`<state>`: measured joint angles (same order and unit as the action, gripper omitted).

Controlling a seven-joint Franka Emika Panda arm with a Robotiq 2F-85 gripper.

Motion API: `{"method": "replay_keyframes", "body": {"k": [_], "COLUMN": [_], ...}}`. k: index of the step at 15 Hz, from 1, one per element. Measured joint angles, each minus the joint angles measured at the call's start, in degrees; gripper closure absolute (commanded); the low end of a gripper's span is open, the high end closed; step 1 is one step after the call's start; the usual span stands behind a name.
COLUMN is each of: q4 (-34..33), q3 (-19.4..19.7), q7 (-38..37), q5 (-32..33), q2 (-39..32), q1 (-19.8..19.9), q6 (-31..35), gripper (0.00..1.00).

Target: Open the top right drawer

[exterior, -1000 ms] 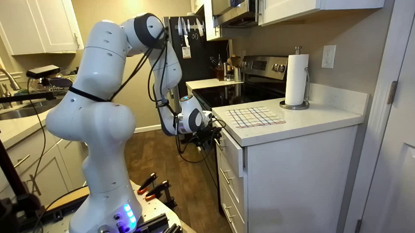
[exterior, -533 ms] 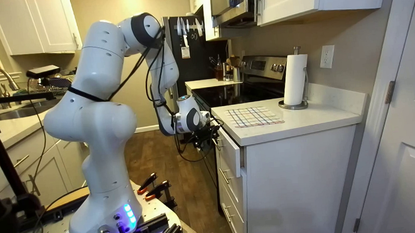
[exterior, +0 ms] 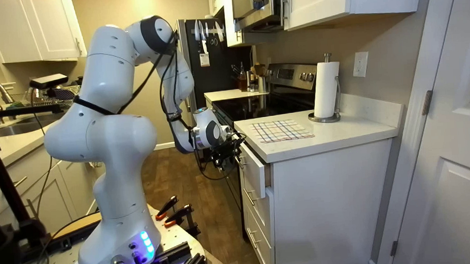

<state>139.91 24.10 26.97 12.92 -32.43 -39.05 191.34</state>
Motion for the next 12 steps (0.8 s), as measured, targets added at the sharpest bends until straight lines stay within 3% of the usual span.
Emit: {"method": "replay_keyframes", "body": {"k": [3,8,12], "q4": [0.6,6.1,7.6], "q3": [-0.8,0.3,0.8], "q7": [-0.2,-8.9,-14.0], "q5": [0.1,-0.2,-0.3], "q2": [0.0,3.7,5.2], "q1": [-3.7,-12.8,-17.1], "q6": [-2.8,-4.1,-5.8], "gripper": [0.00,0.00,0.00]}}
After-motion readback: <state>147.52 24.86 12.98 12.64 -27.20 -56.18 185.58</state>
